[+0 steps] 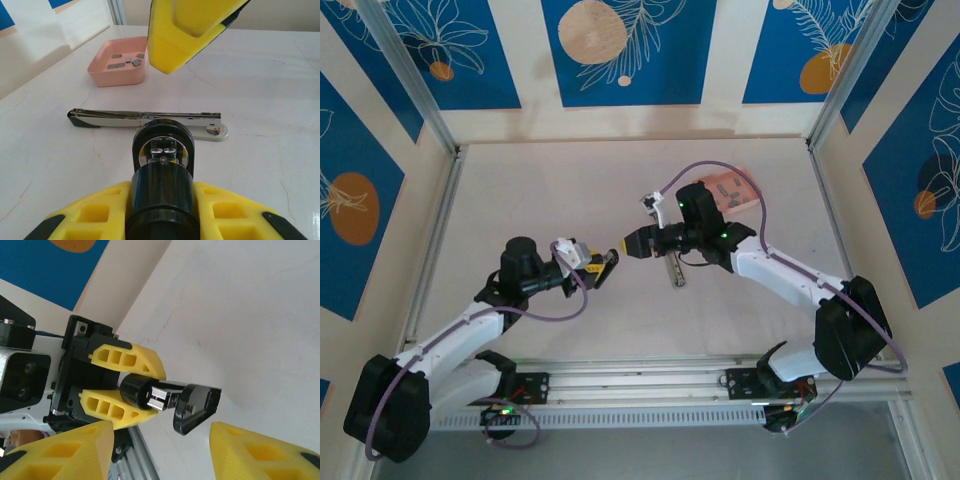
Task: Load the staples into the stapler
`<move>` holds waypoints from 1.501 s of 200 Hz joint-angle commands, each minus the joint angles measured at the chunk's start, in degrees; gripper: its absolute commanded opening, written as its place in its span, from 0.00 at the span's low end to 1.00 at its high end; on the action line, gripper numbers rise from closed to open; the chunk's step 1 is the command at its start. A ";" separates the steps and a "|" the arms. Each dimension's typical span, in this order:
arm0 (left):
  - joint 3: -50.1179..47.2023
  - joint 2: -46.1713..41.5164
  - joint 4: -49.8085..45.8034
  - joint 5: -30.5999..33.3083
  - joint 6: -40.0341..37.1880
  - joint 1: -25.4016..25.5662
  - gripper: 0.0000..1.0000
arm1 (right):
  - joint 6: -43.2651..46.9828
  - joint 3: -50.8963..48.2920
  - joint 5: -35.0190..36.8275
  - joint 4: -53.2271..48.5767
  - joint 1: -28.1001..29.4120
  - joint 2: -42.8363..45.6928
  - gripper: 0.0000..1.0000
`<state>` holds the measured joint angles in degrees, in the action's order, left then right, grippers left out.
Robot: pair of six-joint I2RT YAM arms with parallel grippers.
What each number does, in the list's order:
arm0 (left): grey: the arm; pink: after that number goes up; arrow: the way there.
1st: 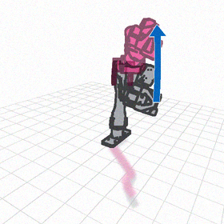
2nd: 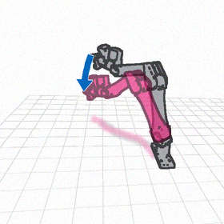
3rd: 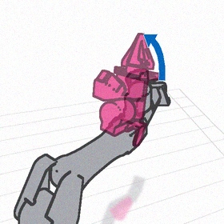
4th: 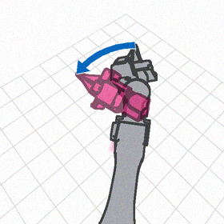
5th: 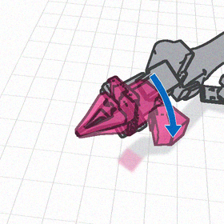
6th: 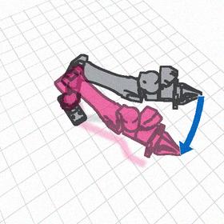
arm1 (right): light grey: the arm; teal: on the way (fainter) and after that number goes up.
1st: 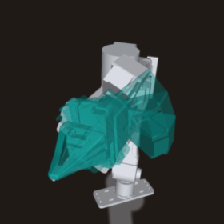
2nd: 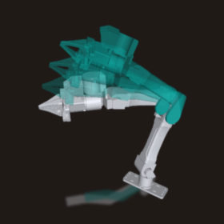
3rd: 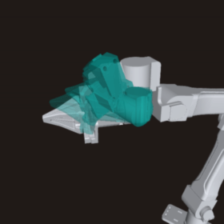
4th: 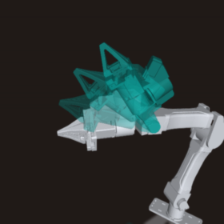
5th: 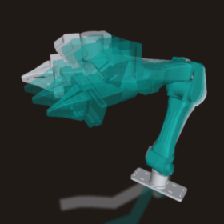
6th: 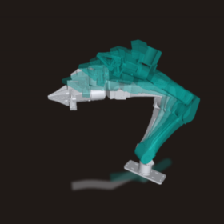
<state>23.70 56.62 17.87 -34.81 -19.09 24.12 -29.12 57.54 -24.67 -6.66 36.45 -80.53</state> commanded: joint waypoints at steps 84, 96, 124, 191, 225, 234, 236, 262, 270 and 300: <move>0.55 -2.08 3.23 -5.18 -1.87 1.00 0.00 | 1.95 4.42 3.08 -6.87 4.69 -5.70 0.50; 0.55 -2.28 3.23 -5.10 -1.83 1.11 0.00 | 1.41 4.51 2.92 -6.32 4.77 -6.44 0.48; 0.81 -2.52 3.22 -5.36 -1.48 1.19 0.00 | 0.10 4.22 3.71 -5.74 4.95 -7.71 0.37; 1.30 -3.21 4.00 -7.44 0.79 1.45 0.00 | -7.65 -4.15 3.36 2.32 -0.75 -6.39 0.16; 1.88 -4.05 4.92 -8.70 2.92 1.46 0.00 | -12.11 -11.03 1.40 9.06 -5.19 -7.27 0.15; 2.28 -4.37 4.81 -9.11 3.38 1.46 0.00 | -13.15 -12.67 1.37 10.84 -6.01 -7.47 0.15; 2.35 -4.45 4.81 -9.15 3.54 1.46 0.00 | -13.35 -13.01 1.24 11.28 -6.14 -7.50 0.15; 3.50 -5.59 5.50 -8.43 5.93 1.46 0.00 | -14.04 -15.29 1.61 13.19 -6.81 -8.19 0.16; 4.15 -5.94 5.82 -7.27 7.36 1.45 0.00 | -13.94 -15.59 1.86 13.19 -6.85 -8.60 0.18; 8.10 -7.22 4.36 -5.03 10.89 1.46 0.00 | -14.44 -17.53 3.04 14.91 -6.82 -9.88 0.27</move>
<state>25.39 52.47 17.06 -37.89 -12.56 25.15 -42.78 42.30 -25.36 7.03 30.30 -88.47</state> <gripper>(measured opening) 0.278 0.233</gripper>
